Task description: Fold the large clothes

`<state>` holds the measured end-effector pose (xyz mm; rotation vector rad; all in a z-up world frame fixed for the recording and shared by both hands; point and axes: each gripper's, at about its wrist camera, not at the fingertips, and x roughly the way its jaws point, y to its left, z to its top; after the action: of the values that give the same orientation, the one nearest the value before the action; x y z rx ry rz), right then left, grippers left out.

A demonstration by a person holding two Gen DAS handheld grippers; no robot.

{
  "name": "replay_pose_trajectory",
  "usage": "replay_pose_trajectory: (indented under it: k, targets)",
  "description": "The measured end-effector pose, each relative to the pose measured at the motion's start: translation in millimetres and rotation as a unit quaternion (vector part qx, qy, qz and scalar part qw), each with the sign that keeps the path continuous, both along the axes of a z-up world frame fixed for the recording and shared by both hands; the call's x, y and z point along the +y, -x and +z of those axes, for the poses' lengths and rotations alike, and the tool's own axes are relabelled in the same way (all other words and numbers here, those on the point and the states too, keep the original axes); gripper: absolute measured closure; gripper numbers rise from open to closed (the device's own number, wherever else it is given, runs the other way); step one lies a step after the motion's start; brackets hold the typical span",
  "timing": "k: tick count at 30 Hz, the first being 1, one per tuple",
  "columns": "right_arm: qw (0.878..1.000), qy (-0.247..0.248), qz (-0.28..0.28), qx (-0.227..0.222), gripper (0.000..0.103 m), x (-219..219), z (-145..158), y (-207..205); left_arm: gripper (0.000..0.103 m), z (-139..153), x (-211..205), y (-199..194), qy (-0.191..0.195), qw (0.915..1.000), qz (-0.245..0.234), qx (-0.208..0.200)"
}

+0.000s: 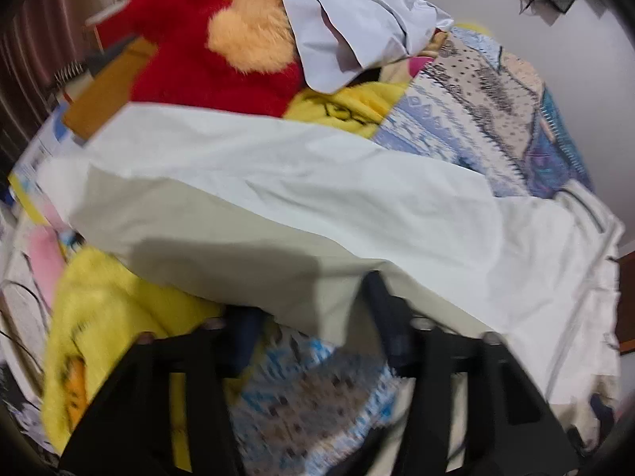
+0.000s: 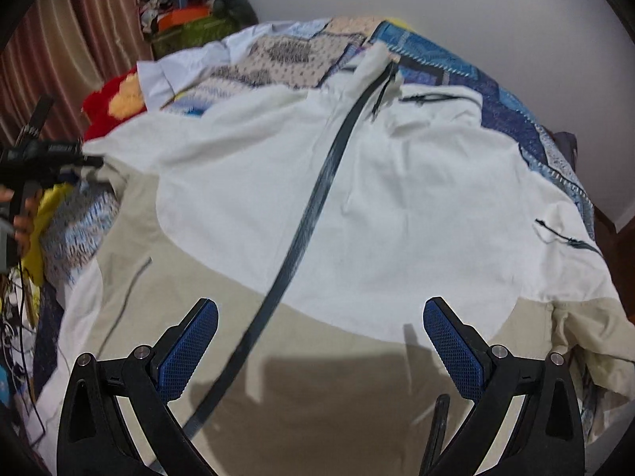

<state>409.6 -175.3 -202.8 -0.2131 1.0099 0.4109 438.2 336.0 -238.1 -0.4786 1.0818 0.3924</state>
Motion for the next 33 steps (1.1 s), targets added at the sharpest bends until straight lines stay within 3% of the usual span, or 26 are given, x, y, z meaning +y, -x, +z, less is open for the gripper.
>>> replay_pose_trajectory:
  k: [3, 5, 8, 10, 12, 14, 17, 21, 25, 29, 32, 33]
  targets:
    - [1.000, -0.017, 0.004, 0.018, 0.000, -4.2, -5.8, 6.3, 0.088, 15.7, -9.0, -4.1, -0.068, 0.9976, -0.009, -0.006]
    - [1.000, -0.017, 0.007, 0.022, 0.000, -7.3, -6.8, 10.1, 0.091, 34.0, -22.4, -5.6, -0.124, 0.9918, -0.026, -0.015]
    - [1.000, -0.001, 0.011, 0.013, 0.000, -11.3, -4.2, 15.7, 0.095, 75.6, -59.8, -7.2, -0.220, 0.9721, -0.067, -0.047]
    - [1.000, 0.002, 0.013, 0.005, 0.000, -14.4, 0.6, 19.4, 0.096, 101.3, -88.5, -7.1, -0.253, 0.9590, -0.102, -0.076]
    - [1.000, 0.000, 0.012, -0.003, 0.000, -17.7, 7.9, 24.1, 0.097, 121.2, -119.7, -8.5, -0.261, 0.9495, -0.140, -0.104]
    - [1.000, -0.003, 0.010, -0.012, 0.000, -21.7, 16.8, 27.8, 0.097, 132.5, -148.5, -6.1, -0.244, 0.9454, -0.175, -0.127]
    - [1.000, -0.011, 0.006, -0.026, 0.000, -27.8, 32.7, 36.6, 0.097, 125.2, -191.1, -9.8, -0.185, 0.9465, -0.229, -0.132]
    - [0.999, -0.018, -0.003, -0.043, 0.000, -41.4, 53.2, 48.9, 0.097, 73.2, -231.8, -24.7, -0.129, 0.9510, -0.267, -0.088]
    - [0.998, -0.020, -0.014, -0.057, 0.000, -59.7, 67.7, 61.7, 0.097, 11.3, -242.1, -36.1, -0.036, 0.9647, -0.260, -0.022]
    - [0.997, -0.012, -0.024, -0.068, 0.000, -74.0, 71.8, 66.9, 0.097, -18.1, -236.3, -17.7, 0.021, 0.9705, -0.240, 0.004]
    - [0.998, -0.011, -0.029, -0.060, 0.000, -77.2, 68.7, 61.9, 0.084, -10.6, -230.7, 5.0, 0.007, 0.9647, -0.263, 0.002]
    - [0.998, -0.014, -0.030, -0.055, 0.000, -77.2, 67.2, 58.8, 0.070, -5.0, -227.5, 12.1, 0.000, 0.9635, -0.268, -0.001]
